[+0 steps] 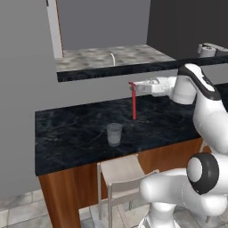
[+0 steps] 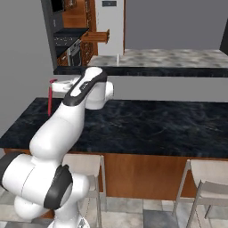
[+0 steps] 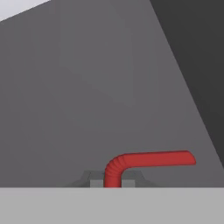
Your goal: Take a straw from the drawer in front and place it inside the glass cup on the dining counter.
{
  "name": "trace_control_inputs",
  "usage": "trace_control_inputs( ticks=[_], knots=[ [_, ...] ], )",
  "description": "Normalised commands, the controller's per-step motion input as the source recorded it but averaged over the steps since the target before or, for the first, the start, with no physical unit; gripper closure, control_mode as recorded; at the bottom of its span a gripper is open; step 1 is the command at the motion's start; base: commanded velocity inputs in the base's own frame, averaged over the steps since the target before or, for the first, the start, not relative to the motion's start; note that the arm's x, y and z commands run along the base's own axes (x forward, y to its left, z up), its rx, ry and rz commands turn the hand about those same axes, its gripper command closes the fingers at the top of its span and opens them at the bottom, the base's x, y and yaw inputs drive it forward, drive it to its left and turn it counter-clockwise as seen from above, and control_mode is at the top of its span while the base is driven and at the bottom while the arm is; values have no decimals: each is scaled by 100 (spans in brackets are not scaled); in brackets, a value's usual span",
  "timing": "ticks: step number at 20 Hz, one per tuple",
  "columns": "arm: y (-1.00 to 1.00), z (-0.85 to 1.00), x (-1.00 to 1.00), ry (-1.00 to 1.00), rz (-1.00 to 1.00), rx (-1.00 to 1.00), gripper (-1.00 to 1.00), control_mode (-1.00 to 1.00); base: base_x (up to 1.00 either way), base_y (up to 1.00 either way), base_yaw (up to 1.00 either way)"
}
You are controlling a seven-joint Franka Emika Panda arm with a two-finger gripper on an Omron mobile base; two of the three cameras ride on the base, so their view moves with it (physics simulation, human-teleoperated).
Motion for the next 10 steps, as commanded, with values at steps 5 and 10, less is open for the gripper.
trace_control_inputs(
  ticks=[5,10],
  knots=[
    [0,-30,0,0,2,0,100,-100,0,0,0],
    [0,-27,7,0,3,0,100,-100,0,0,0]
  ],
)
